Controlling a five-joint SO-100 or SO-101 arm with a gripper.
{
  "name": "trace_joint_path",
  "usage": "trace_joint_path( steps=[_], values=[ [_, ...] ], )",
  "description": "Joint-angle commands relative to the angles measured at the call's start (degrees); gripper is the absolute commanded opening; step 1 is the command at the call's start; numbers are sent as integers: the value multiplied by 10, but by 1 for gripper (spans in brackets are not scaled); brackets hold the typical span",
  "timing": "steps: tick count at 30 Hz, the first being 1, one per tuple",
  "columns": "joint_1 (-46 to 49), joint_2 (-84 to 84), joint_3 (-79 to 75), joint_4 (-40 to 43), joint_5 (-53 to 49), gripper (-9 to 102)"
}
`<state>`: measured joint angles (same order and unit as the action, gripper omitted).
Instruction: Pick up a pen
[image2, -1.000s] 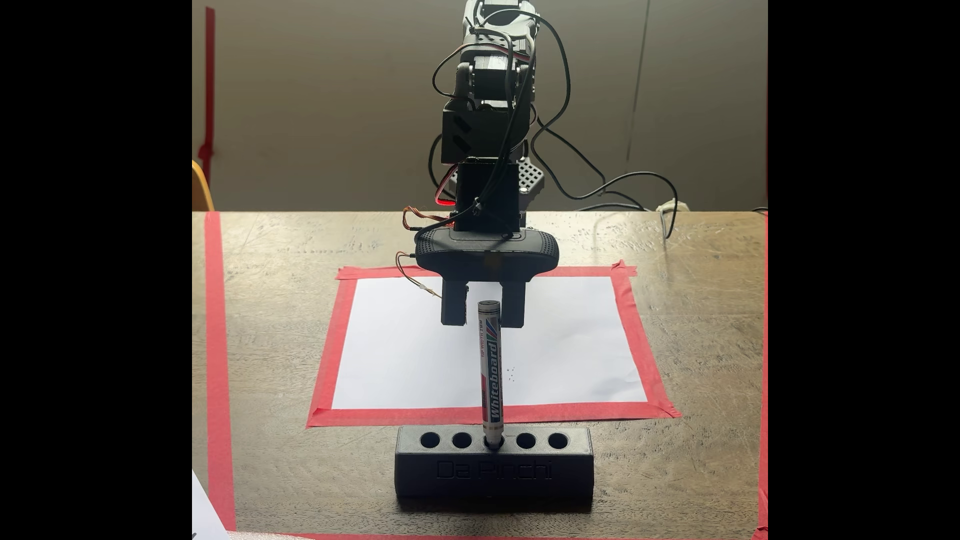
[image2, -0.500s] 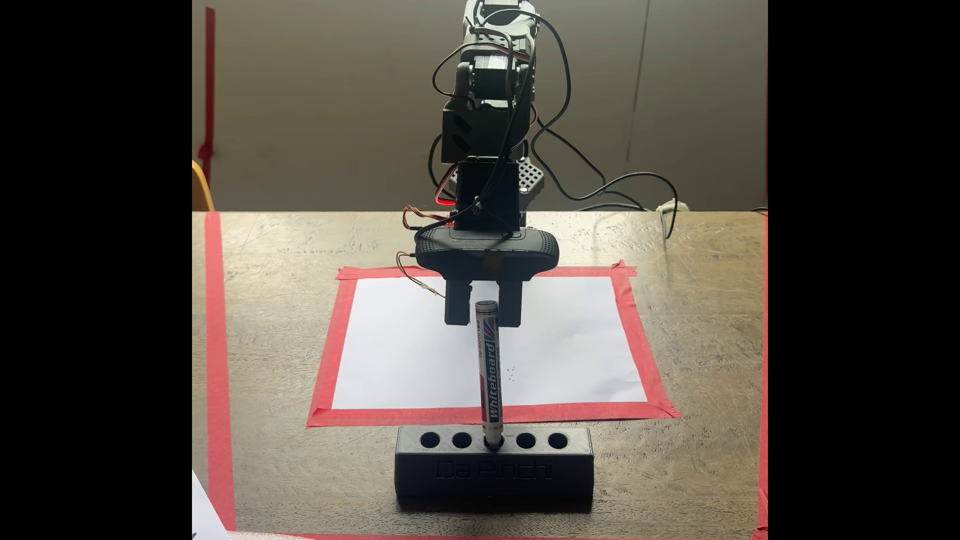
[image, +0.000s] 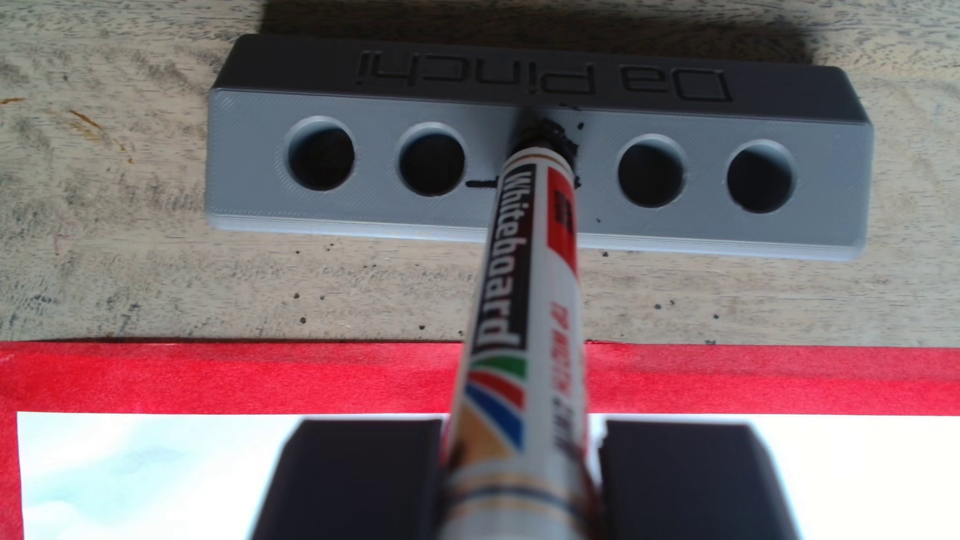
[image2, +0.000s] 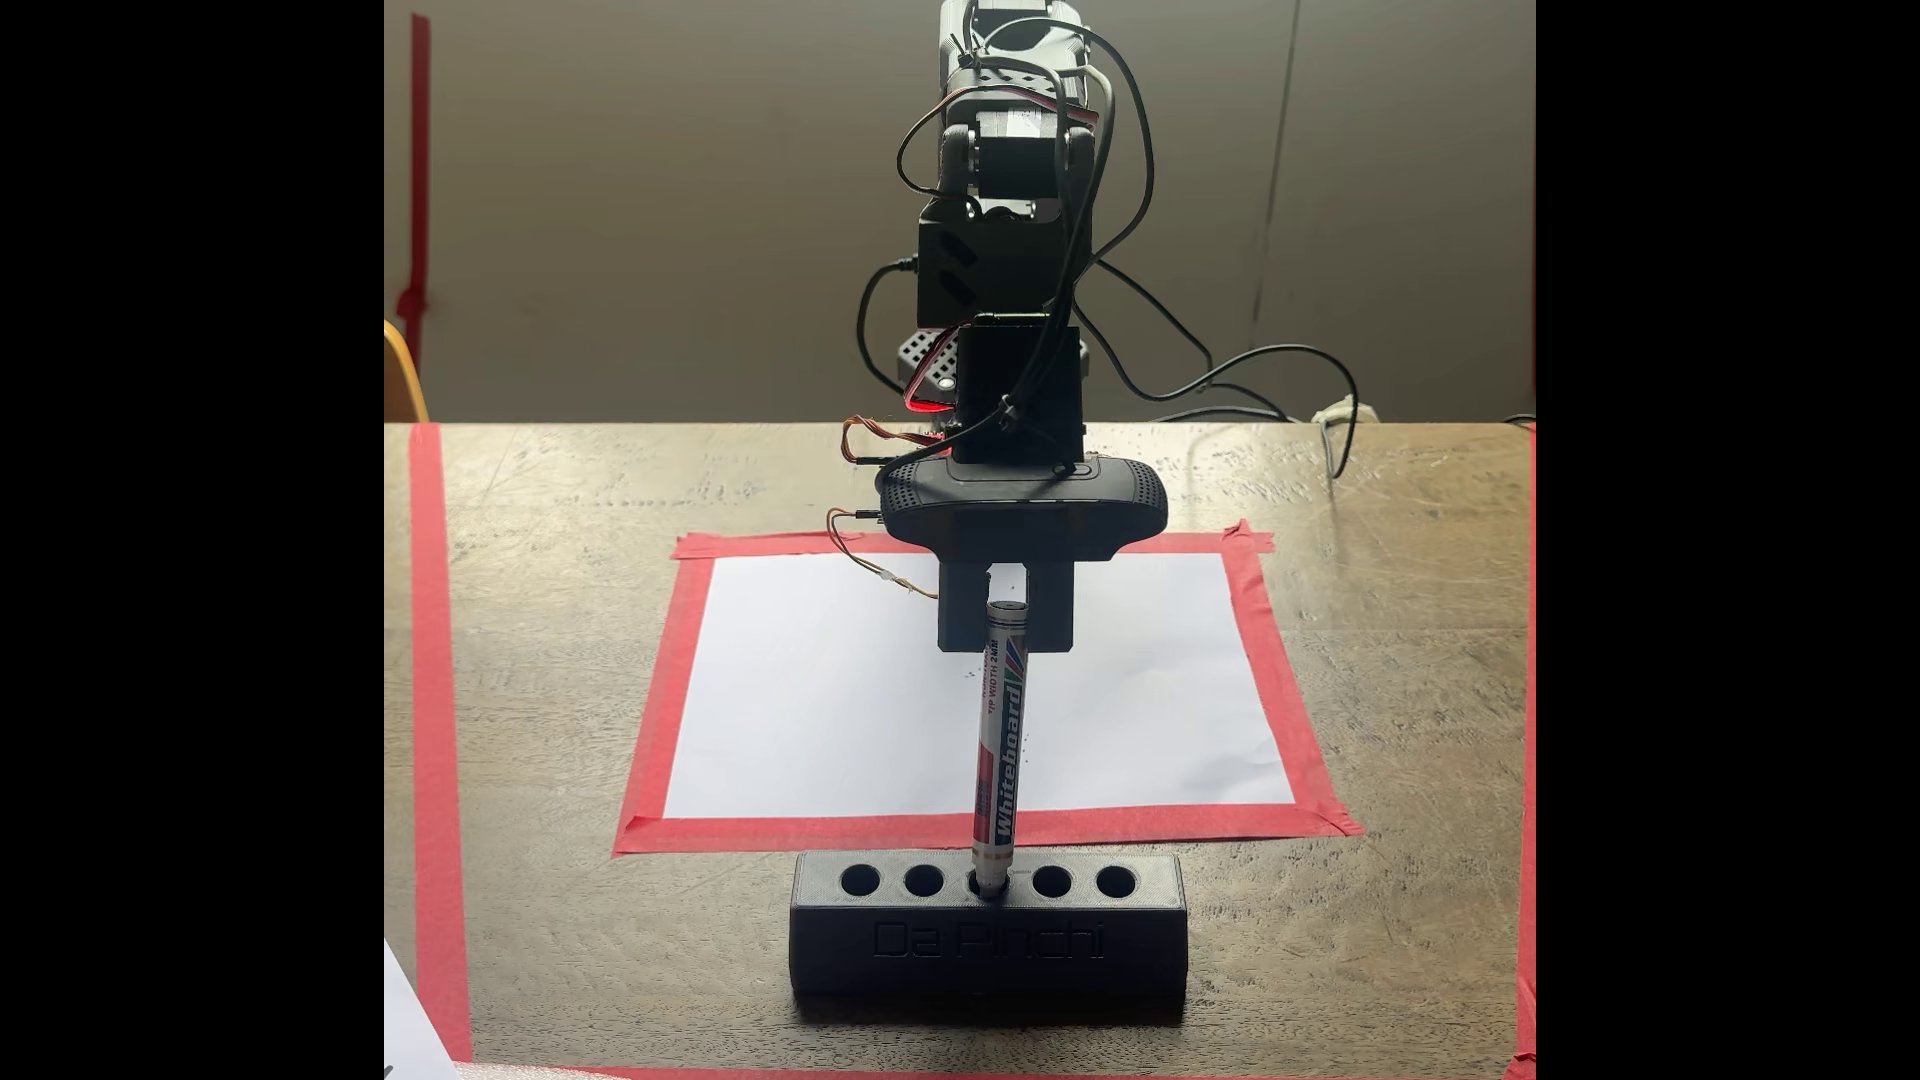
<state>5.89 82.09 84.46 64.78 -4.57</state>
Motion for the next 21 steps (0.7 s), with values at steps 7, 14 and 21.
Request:
trace_joint_path(
  steps=[7, 14, 21],
  values=[
    [1, 14, -35, 0, -5, 28],
    [3, 14, -35, -4, -4, 26],
    [4, 20, -41, -5, -4, 2]
  ],
)
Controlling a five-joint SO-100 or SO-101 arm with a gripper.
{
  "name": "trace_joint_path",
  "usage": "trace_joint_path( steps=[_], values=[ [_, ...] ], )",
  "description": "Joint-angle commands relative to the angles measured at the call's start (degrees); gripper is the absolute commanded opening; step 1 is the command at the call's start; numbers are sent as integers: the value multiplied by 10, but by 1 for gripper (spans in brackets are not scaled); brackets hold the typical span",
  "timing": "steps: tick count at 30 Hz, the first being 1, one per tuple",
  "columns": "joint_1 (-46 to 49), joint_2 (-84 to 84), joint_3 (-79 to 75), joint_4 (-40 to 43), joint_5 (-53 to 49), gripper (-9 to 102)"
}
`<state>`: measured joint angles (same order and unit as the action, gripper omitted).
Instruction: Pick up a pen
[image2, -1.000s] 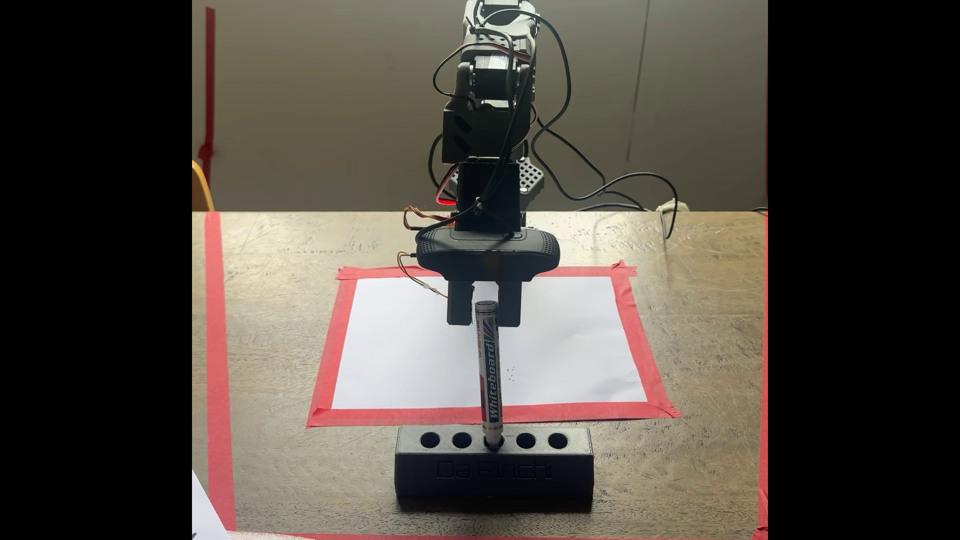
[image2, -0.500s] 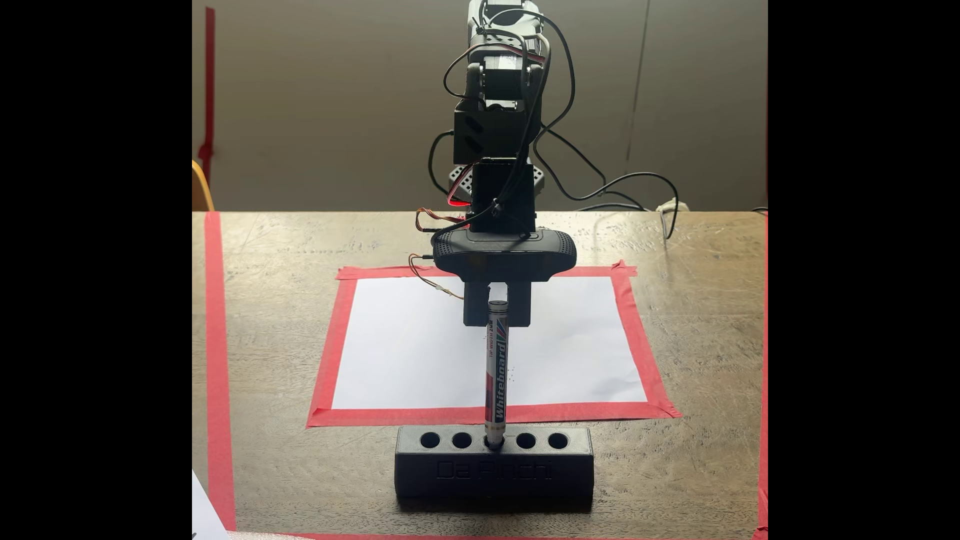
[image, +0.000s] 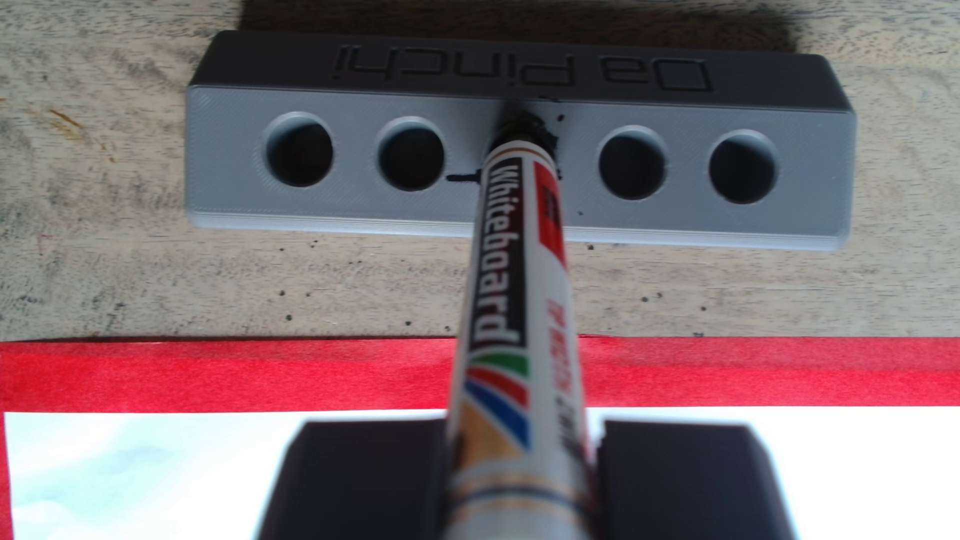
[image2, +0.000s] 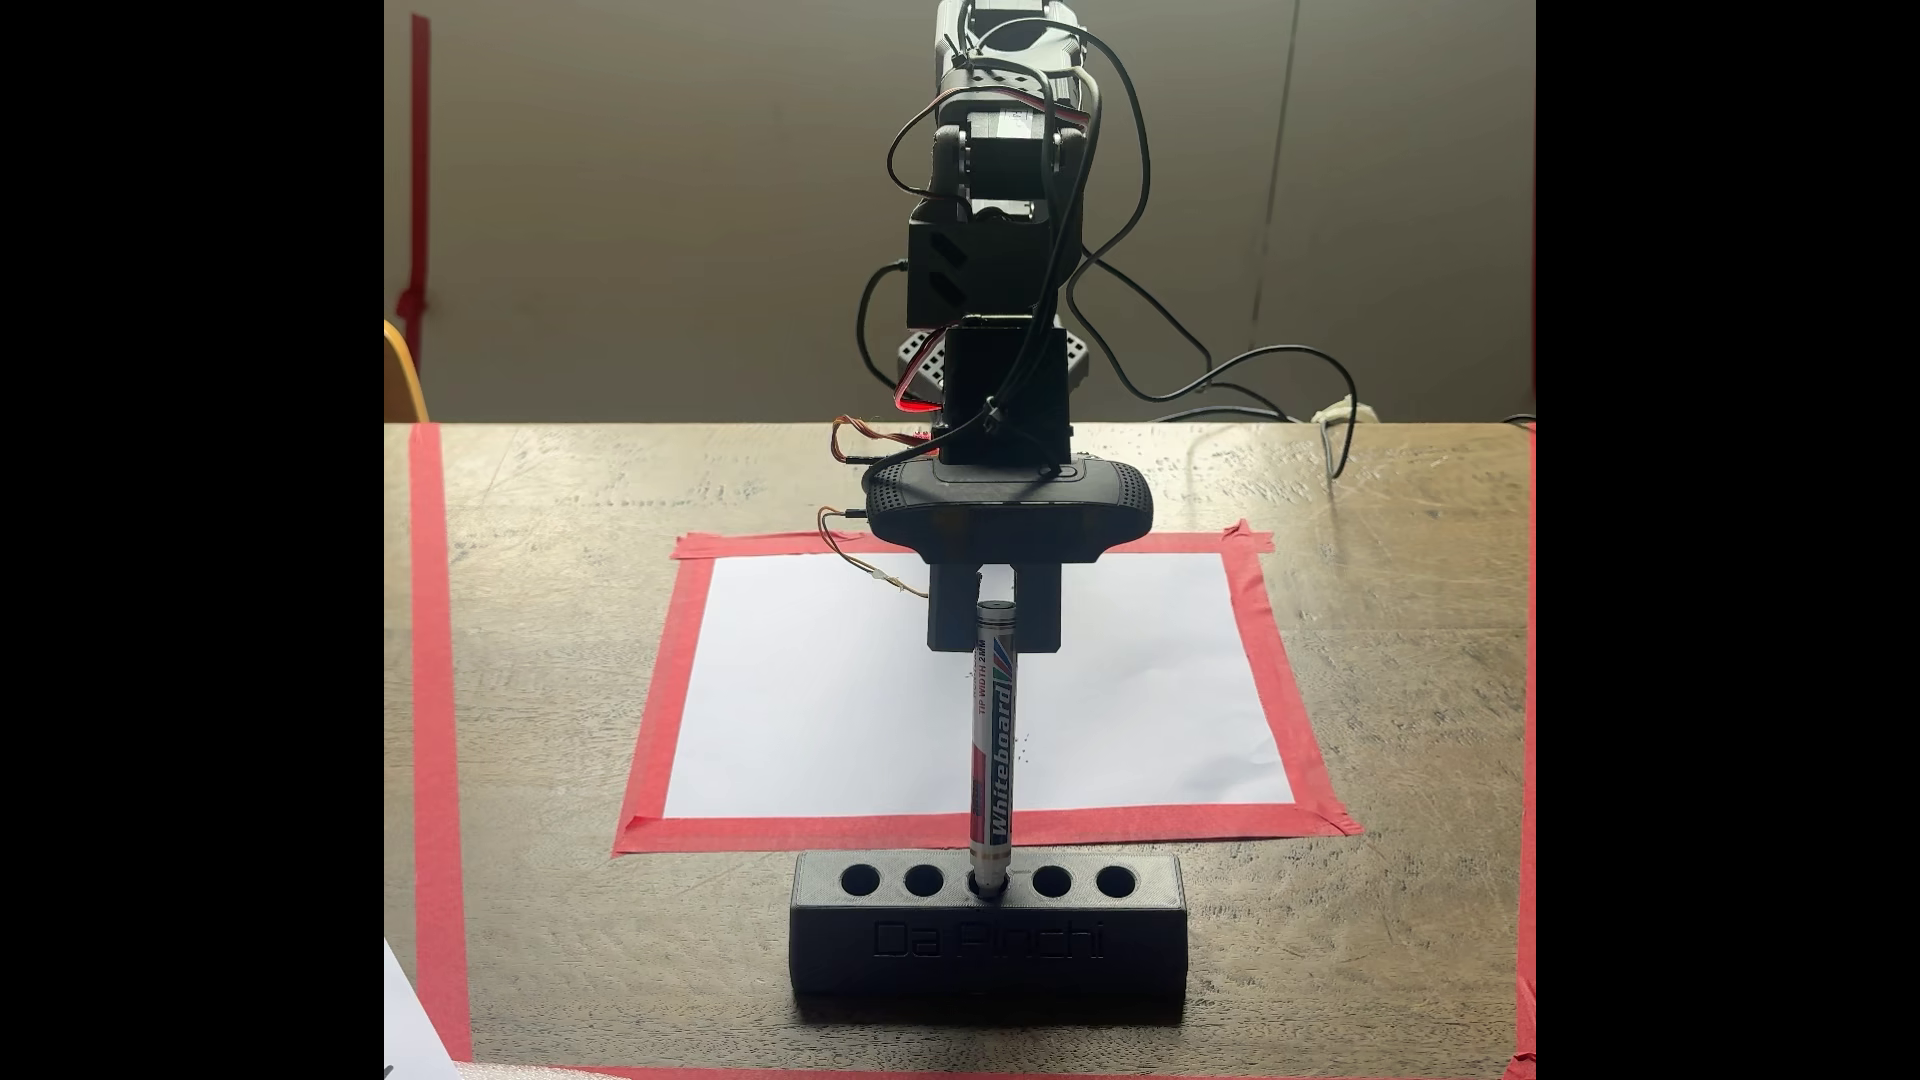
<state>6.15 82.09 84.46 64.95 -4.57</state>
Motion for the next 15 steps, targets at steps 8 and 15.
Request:
trace_joint_path(
  steps=[8, 15],
  values=[
    [1, 15, -34, -17, -4, -1],
    [1, 15, -40, -22, -4, -1]
  ],
)
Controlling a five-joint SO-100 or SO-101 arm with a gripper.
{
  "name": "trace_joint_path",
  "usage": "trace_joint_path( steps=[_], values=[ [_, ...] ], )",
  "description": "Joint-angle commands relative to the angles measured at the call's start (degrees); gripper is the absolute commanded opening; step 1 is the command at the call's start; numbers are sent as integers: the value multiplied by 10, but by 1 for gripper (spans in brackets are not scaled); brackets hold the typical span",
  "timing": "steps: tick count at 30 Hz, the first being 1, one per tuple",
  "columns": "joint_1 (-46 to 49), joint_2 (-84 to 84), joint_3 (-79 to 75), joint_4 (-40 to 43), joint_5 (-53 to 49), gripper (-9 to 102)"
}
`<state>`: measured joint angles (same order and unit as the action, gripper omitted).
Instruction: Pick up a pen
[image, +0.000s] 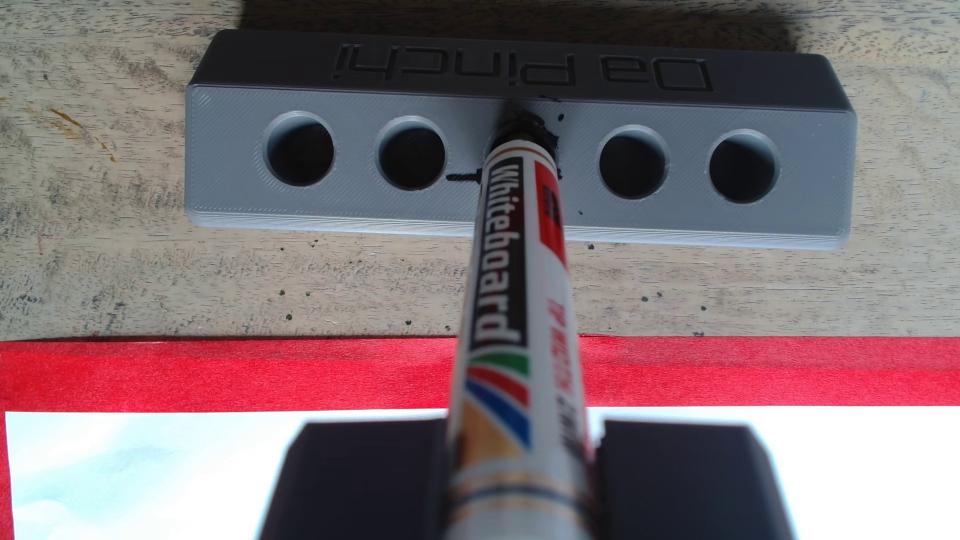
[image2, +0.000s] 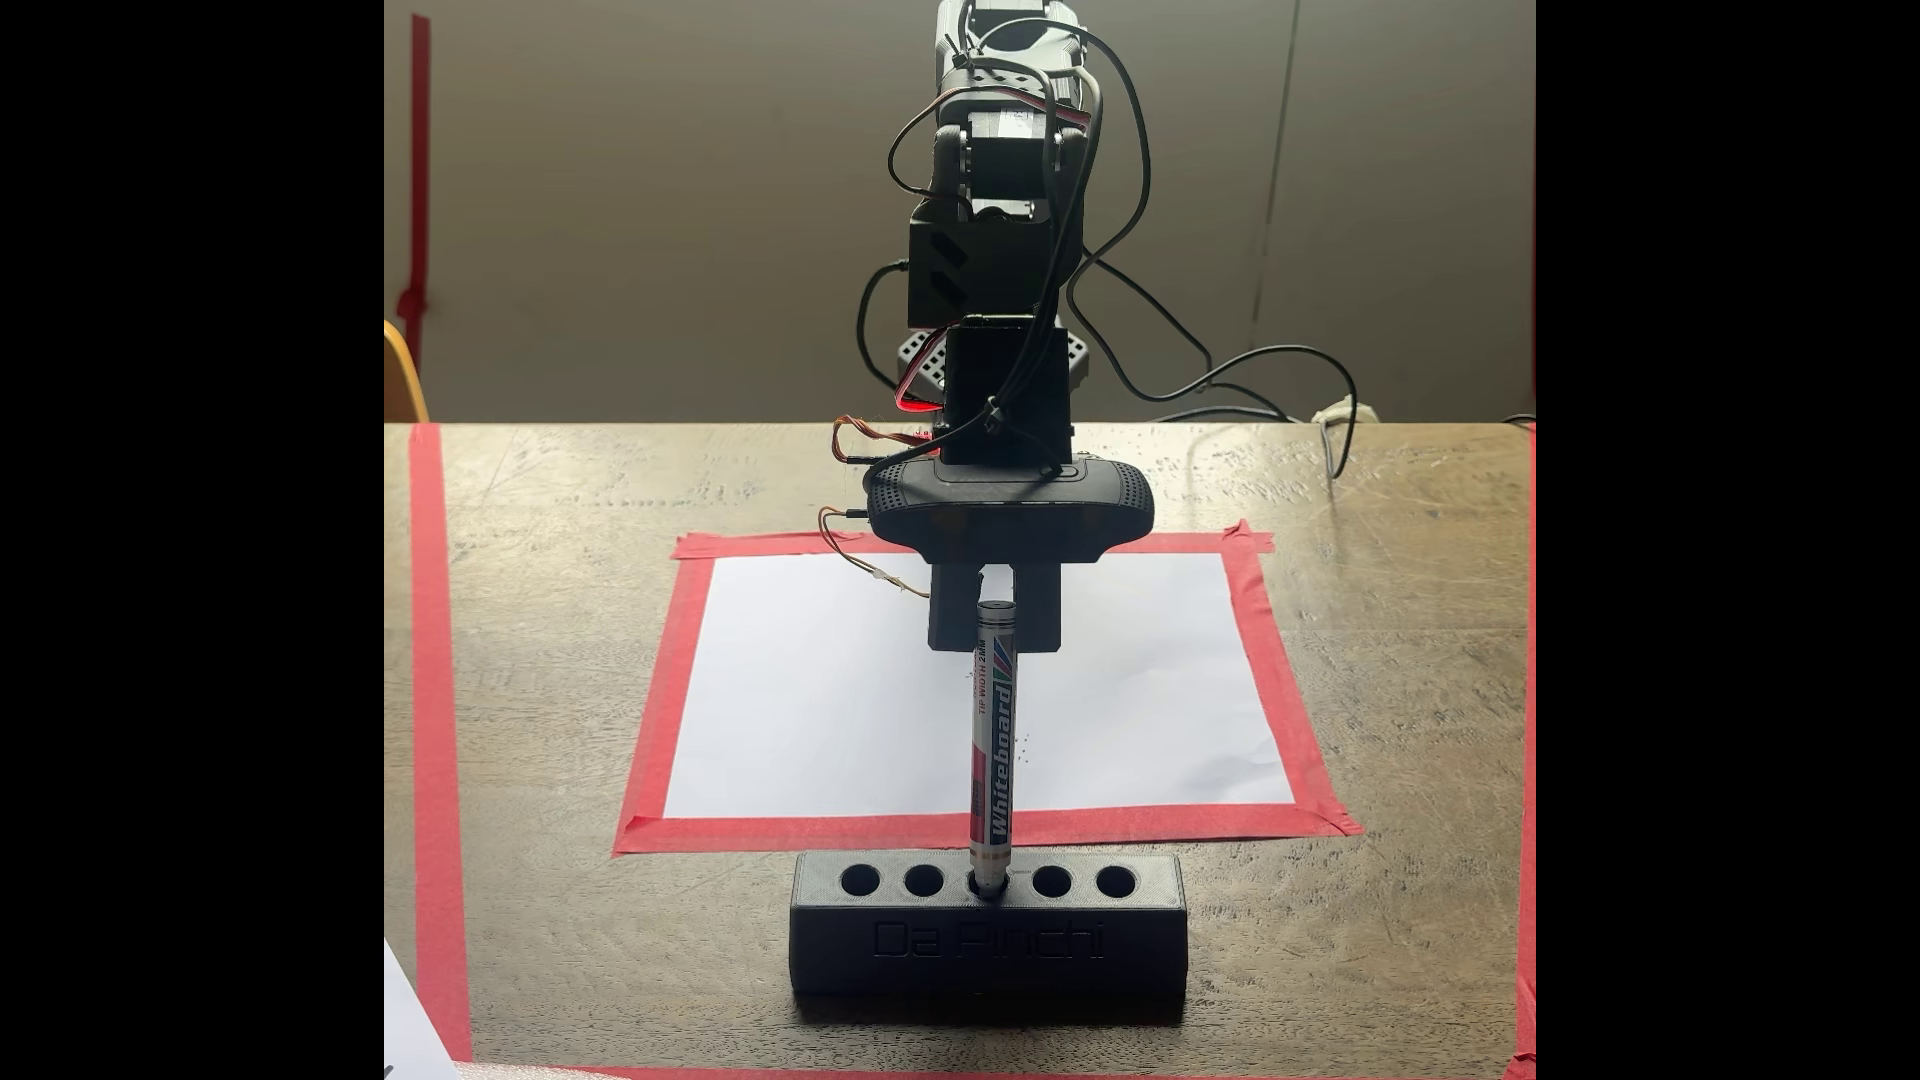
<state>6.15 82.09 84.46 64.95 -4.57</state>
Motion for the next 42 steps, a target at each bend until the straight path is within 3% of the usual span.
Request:
trace_joint_path(
  steps=[1, 10, 21, 28, 36, 42],
  values=[
    [1, 15, -40, -22, -4, -1],
    [2, 23, -47, -3, -4, -1],
    [18, 23, -138, 91, -4, -1],
    [37, 23, -205, 189, -4, -1],
    [48, 23, -317, 391, -36, -1],
    [41, 58, -265, 397, -37, -1]
  ],
)
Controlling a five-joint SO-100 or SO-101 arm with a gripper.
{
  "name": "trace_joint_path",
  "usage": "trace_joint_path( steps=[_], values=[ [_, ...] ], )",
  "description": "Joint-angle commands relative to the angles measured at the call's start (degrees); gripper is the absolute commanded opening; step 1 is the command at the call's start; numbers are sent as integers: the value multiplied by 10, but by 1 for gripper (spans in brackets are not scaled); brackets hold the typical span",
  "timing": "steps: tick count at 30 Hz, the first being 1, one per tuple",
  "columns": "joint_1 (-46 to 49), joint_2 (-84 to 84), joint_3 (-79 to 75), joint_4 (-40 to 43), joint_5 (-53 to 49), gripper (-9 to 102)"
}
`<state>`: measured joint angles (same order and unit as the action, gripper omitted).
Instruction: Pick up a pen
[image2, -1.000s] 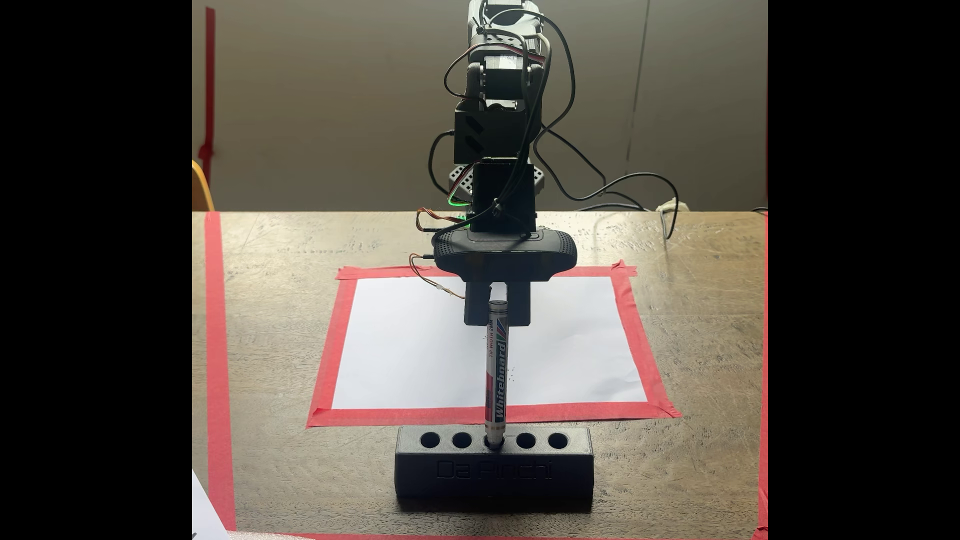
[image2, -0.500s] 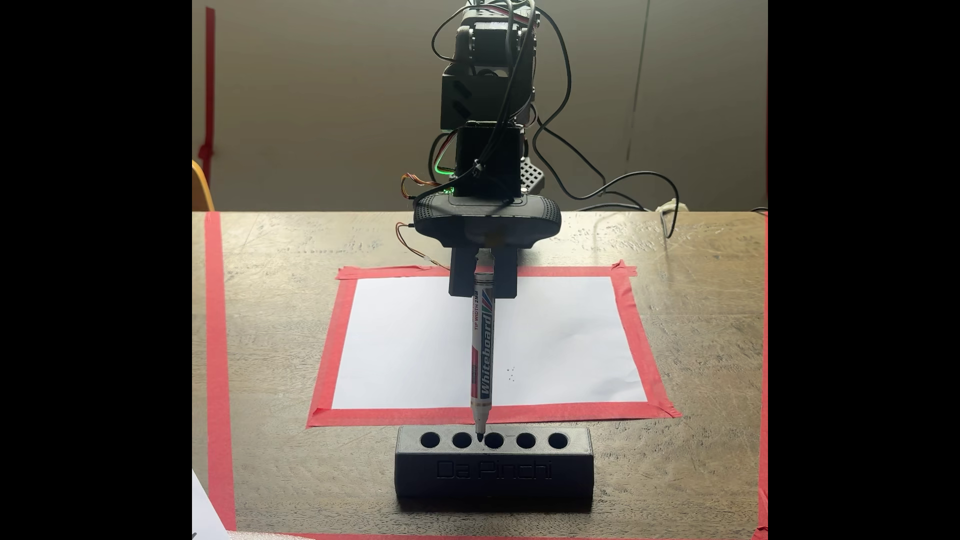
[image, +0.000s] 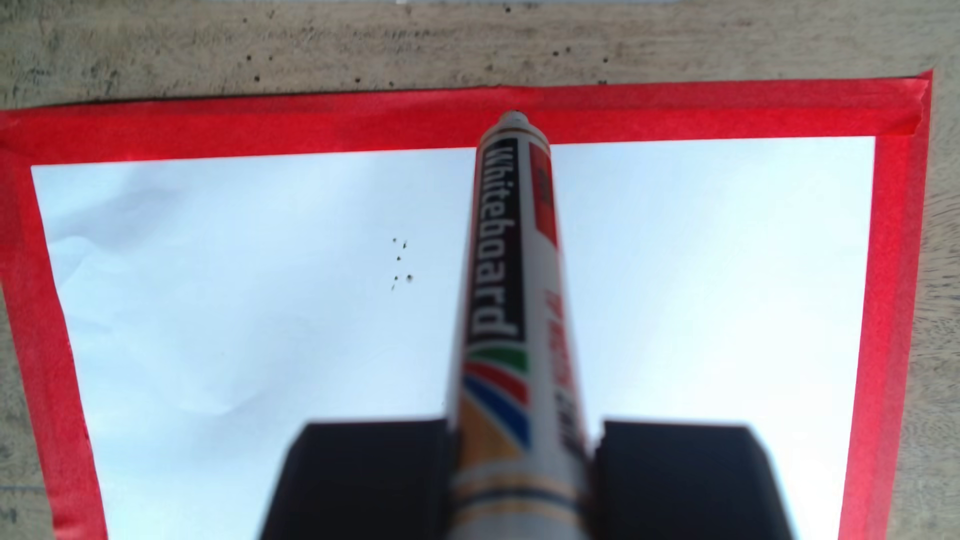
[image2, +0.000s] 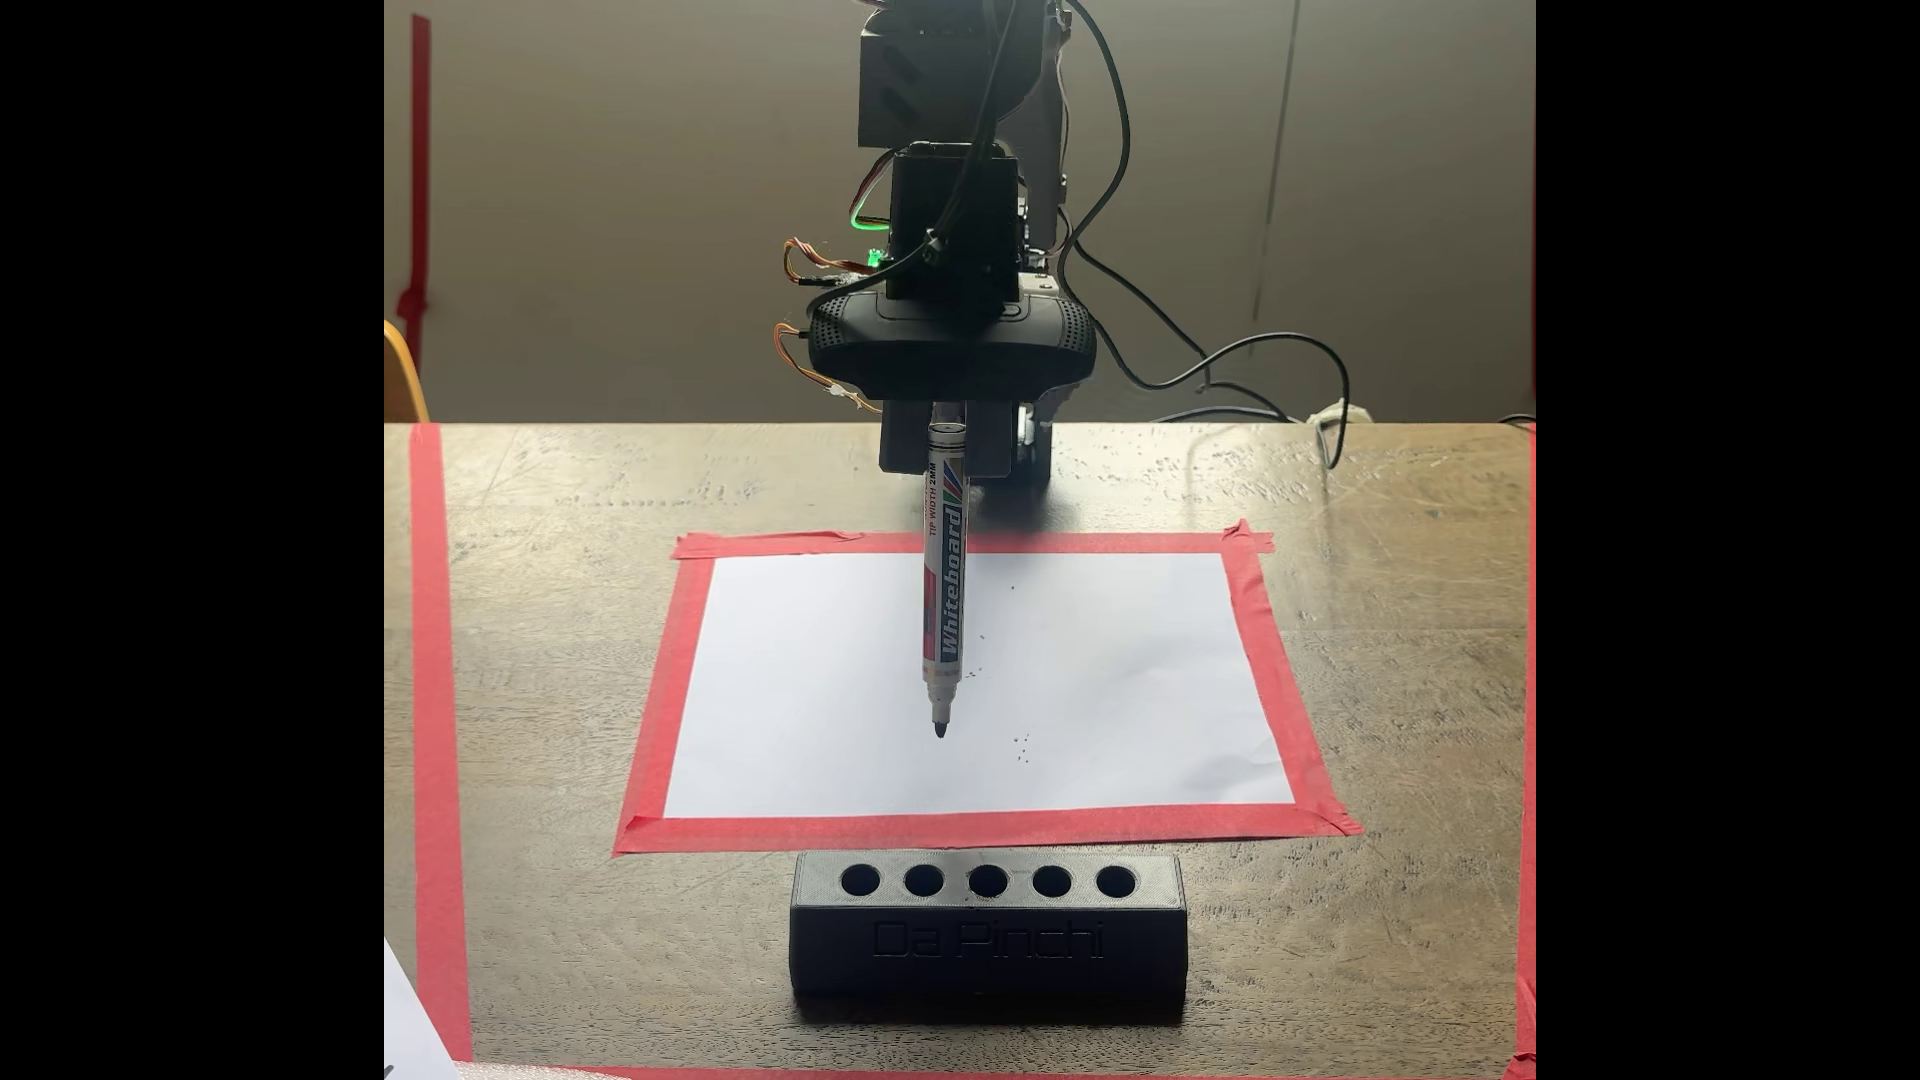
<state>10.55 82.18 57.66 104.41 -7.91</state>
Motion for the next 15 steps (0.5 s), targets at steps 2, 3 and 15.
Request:
trace_joint_path(
  steps=[2, 3, 15],
  values=[
    [-7, 71, 51, 2, -4, -1],
    [-11, 76, 70, 2, -4, -1],
    [-11, 133, 205, 2, -4, -1]
  ],
)
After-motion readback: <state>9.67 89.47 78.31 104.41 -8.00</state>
